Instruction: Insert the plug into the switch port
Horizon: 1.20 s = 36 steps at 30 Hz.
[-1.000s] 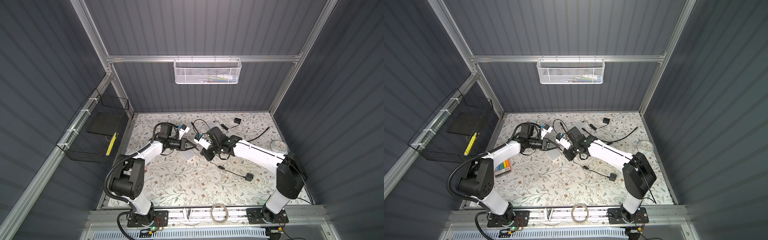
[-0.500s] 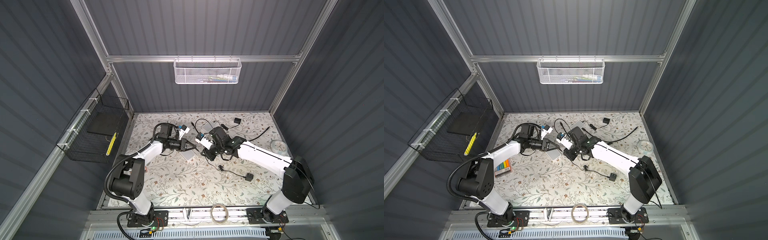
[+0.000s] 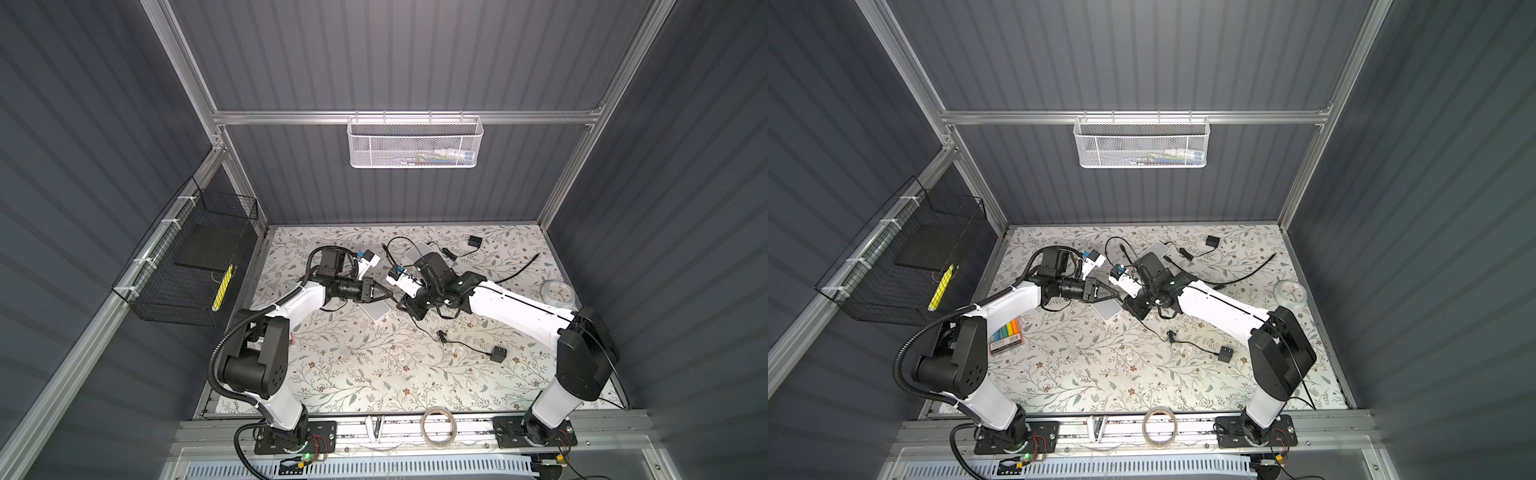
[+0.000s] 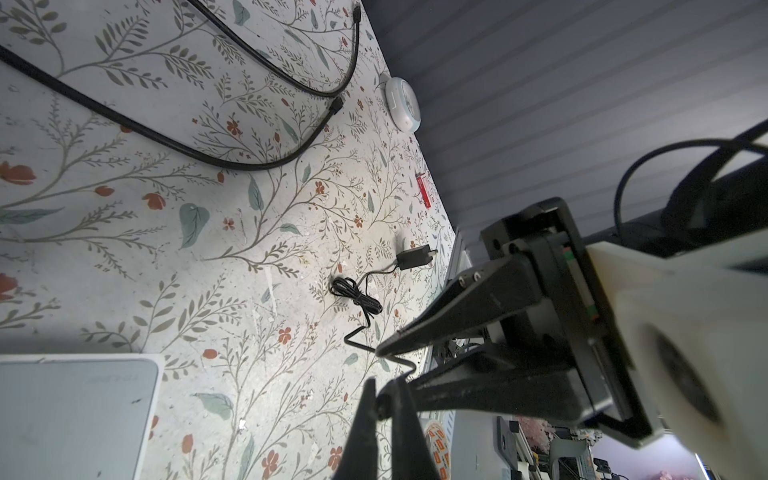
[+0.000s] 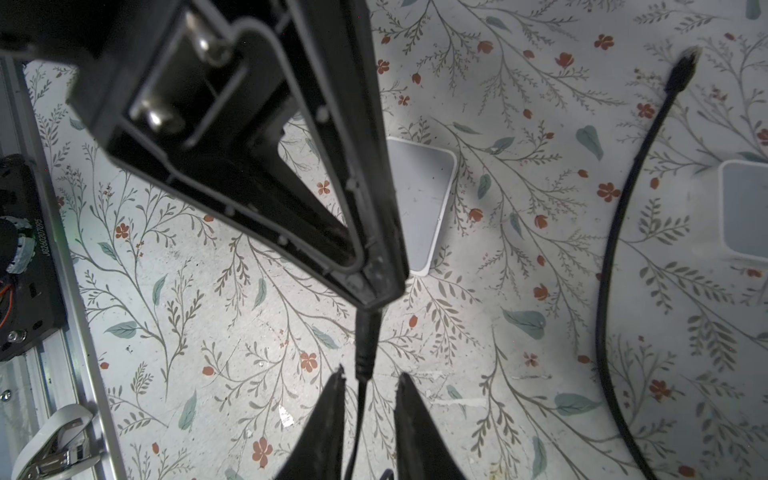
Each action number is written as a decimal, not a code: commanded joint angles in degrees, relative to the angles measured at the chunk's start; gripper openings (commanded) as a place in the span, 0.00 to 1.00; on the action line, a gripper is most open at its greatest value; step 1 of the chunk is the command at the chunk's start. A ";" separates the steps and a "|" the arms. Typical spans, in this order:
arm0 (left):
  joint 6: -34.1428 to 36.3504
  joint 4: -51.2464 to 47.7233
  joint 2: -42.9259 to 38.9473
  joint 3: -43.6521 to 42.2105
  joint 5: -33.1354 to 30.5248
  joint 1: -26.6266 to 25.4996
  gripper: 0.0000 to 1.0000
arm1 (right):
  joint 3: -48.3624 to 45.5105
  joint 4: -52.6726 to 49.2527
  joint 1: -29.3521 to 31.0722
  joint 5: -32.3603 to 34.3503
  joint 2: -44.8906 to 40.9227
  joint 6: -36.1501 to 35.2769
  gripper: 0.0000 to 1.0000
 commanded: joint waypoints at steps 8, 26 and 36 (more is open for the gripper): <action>1.63 -1.34 -1.32 0.38 2.26 -0.35 0.00 | 2.46 2.21 -0.01 -1.63 0.80 -0.06 0.24; 2.19 -1.88 -1.41 0.67 2.76 -0.35 0.00 | 2.83 1.95 -0.02 -2.31 2.27 -0.06 0.25; 2.57 -2.49 -1.50 0.62 2.79 -0.34 0.00 | 2.65 2.13 -0.07 -2.14 1.47 0.20 0.12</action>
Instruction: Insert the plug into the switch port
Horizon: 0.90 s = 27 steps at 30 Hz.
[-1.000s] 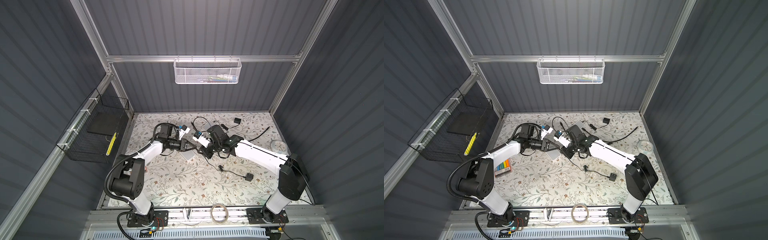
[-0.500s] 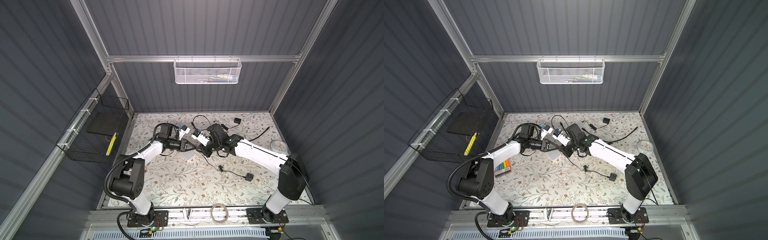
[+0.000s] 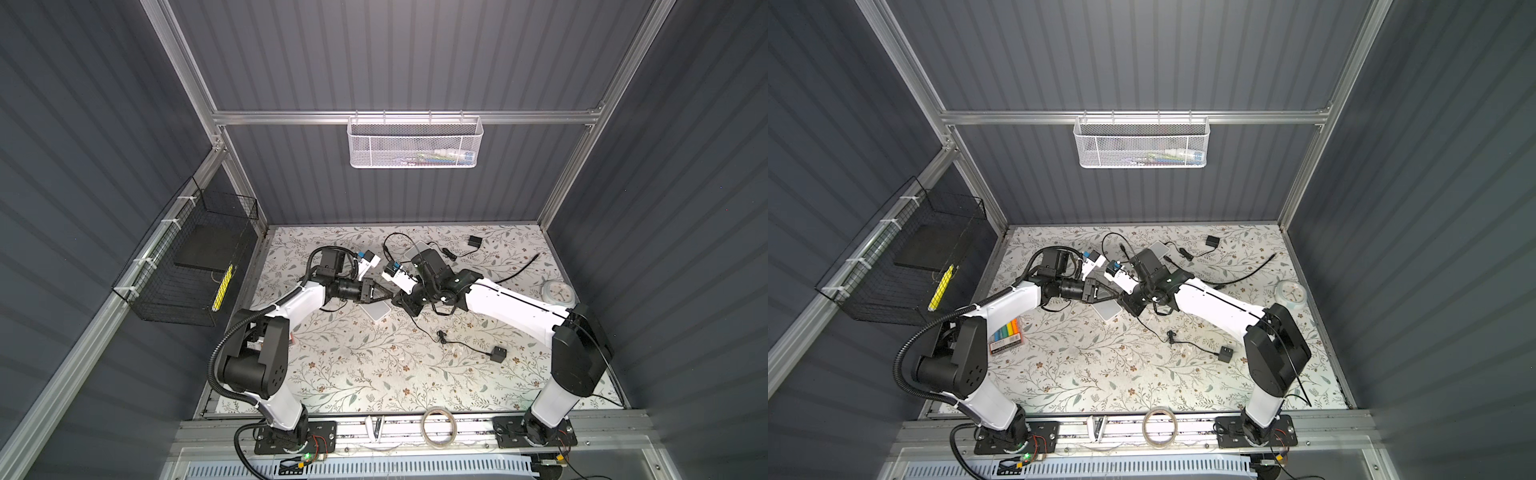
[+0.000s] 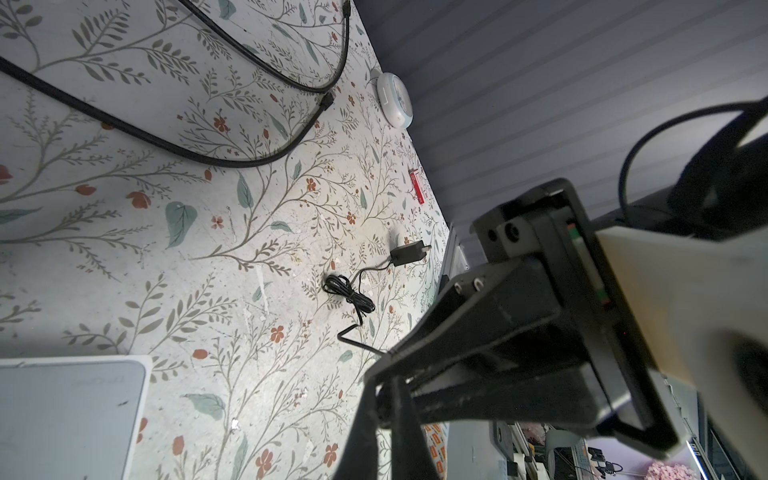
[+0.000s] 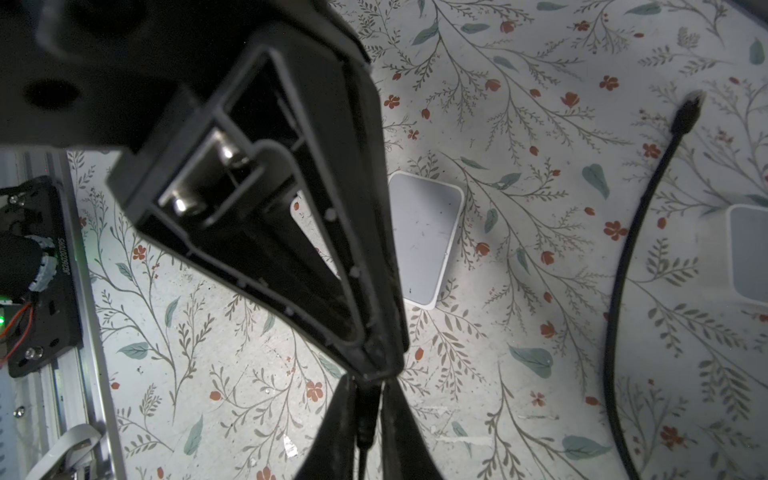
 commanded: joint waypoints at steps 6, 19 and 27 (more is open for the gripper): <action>1.97 -3.14 -1.94 0.96 -1.88 -0.15 0.12 | 0.36 -0.76 -0.05 0.01 -0.38 0.22 0.01; -4.98 -2.84 0.00 1.42 -30.91 7.90 0.35 | -0.45 -6.41 0.24 2.94 6.30 0.22 0.00; -5.63 0.29 7.28 4.31 -32.20 7.81 0.33 | 6.75 -11.10 1.29 1.76 15.51 -0.25 0.00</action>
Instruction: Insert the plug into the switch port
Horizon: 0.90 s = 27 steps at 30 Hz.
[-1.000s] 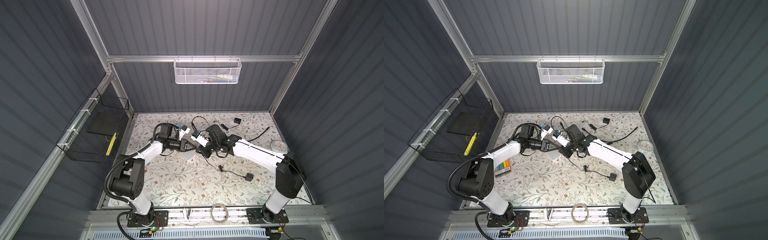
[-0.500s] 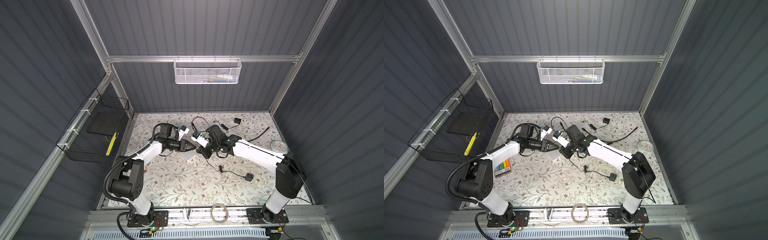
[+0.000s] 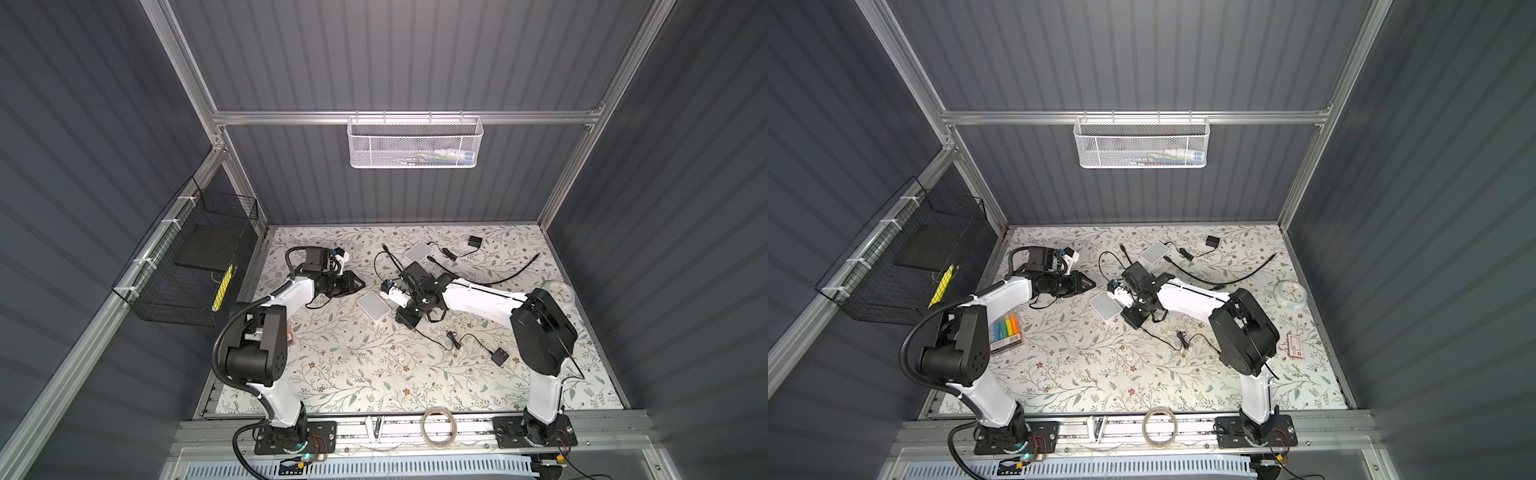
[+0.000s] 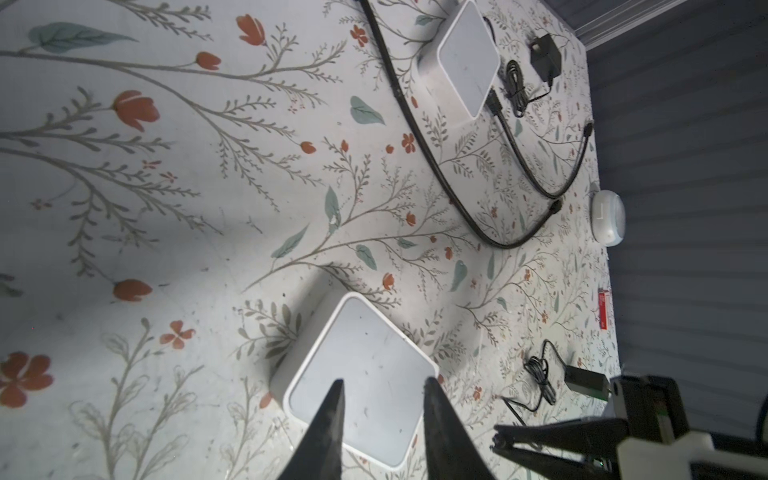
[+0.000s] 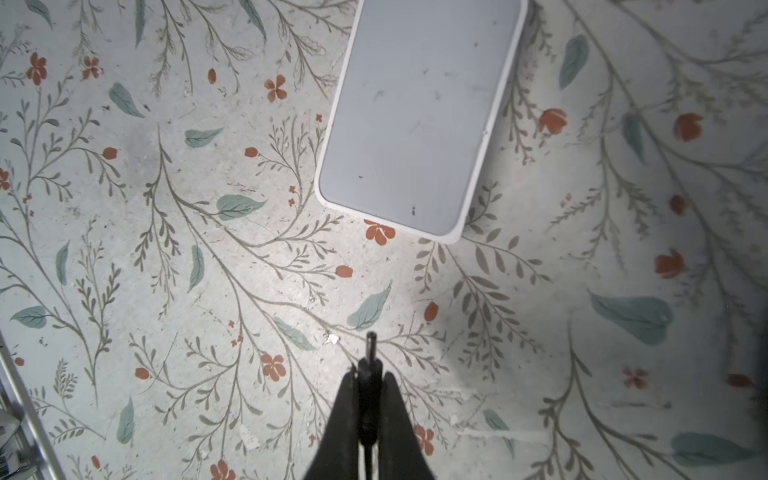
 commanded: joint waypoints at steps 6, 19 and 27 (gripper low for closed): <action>-0.76 2.71 5.16 2.99 -2.24 -0.34 0.33 | 4.97 -3.81 0.66 -1.55 5.52 0.16 0.00; -2.16 5.98 9.15 3.79 1.46 -0.34 0.31 | 10.45 -6.58 0.53 -1.39 11.35 -0.19 0.00; -2.47 6.75 9.98 3.38 3.05 -0.30 0.30 | 13.07 -7.40 0.09 -1.65 13.22 -0.11 0.00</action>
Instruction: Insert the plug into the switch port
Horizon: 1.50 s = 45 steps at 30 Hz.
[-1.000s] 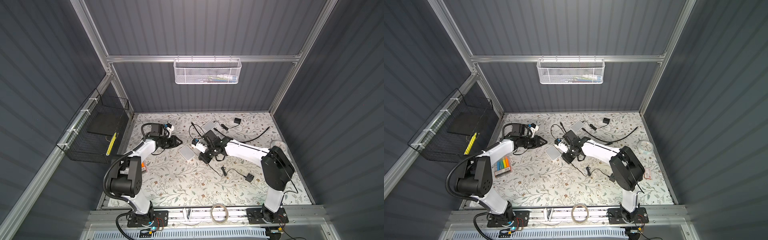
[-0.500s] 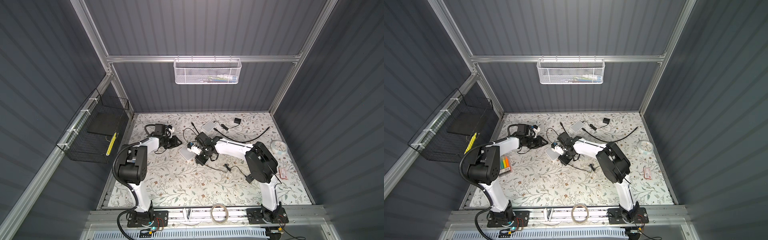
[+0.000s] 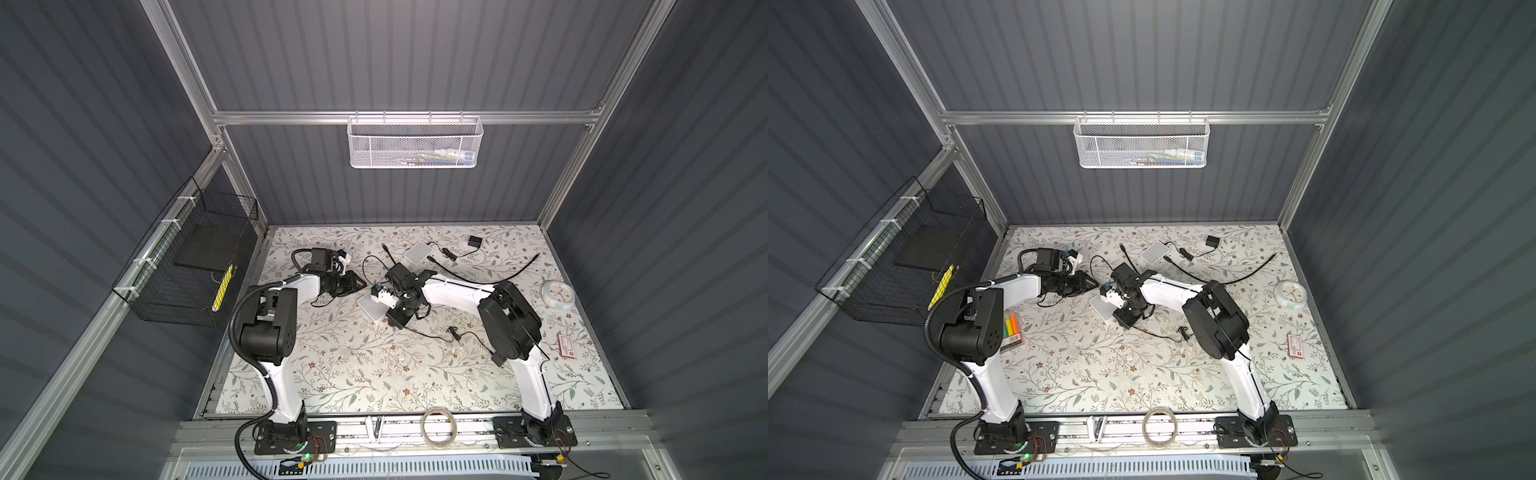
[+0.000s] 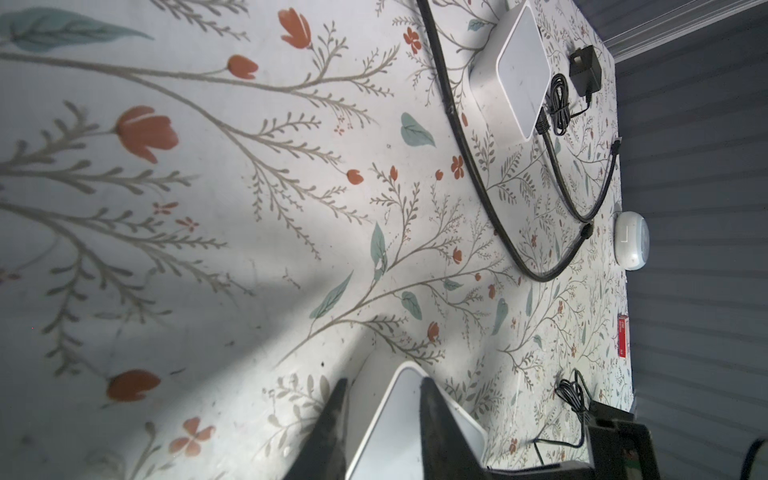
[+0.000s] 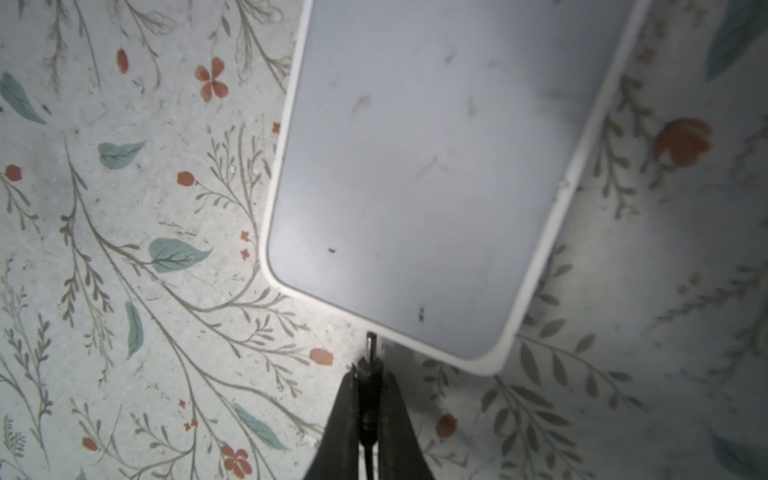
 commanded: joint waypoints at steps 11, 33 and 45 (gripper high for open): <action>-1.01 1.80 2.99 0.62 3.21 -0.95 0.28 | 2.24 -1.43 -0.63 -0.73 1.93 0.56 0.00; -0.13 1.12 3.22 -0.20 4.51 -2.28 0.27 | 3.27 -0.34 -1.09 -2.20 2.49 2.11 0.00; 0.31 0.92 2.84 -0.68 4.20 -2.28 0.27 | 3.28 0.32 -1.18 -1.79 2.36 2.62 0.00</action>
